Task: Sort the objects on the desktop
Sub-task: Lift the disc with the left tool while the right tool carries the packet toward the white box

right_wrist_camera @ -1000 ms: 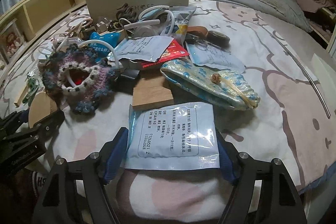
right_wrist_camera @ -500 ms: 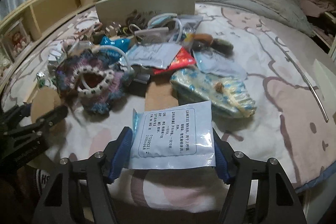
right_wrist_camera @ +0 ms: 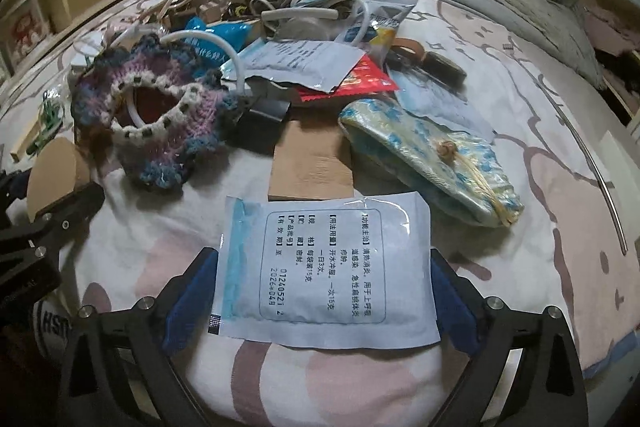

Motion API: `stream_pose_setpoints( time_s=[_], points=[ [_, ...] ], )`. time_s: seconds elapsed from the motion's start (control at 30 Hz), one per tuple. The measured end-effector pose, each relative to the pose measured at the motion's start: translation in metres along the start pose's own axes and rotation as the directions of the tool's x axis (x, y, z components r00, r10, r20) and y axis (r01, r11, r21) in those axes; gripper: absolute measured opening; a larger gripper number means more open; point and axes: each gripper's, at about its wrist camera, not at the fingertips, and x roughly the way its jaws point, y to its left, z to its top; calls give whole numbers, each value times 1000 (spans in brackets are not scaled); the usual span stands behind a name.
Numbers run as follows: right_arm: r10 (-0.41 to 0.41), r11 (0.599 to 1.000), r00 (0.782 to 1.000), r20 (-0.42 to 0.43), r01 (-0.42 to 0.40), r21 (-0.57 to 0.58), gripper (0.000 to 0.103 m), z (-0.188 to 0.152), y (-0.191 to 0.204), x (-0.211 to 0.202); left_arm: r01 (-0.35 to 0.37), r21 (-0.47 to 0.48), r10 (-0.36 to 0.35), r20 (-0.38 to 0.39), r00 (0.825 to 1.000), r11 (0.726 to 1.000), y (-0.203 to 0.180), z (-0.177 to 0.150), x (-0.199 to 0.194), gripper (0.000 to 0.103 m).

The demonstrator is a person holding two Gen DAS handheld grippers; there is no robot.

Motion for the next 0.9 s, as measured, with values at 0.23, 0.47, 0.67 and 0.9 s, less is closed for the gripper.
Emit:
stream_pose_setpoints(
  time_s=[0.23,0.47,0.67,0.9],
  points=[
    [34,999,999,37,-34,-11,77,1,3,-5,4,5,-4,4,1000,1000,0,1,-2,69],
    [70,997,996,53,-72,40,64,2,-4,-13,6,22,-7,19,1000,1000,-4,3,-7,69],
    [97,993,993,70,-102,58,63,6,-3,-25,8,25,-9,33,999,1000,-6,7,-15,69],
    [114,989,985,131,-125,79,63,13,-3,-56,15,25,-16,47,999,1000,-7,17,-31,69]
  ],
)
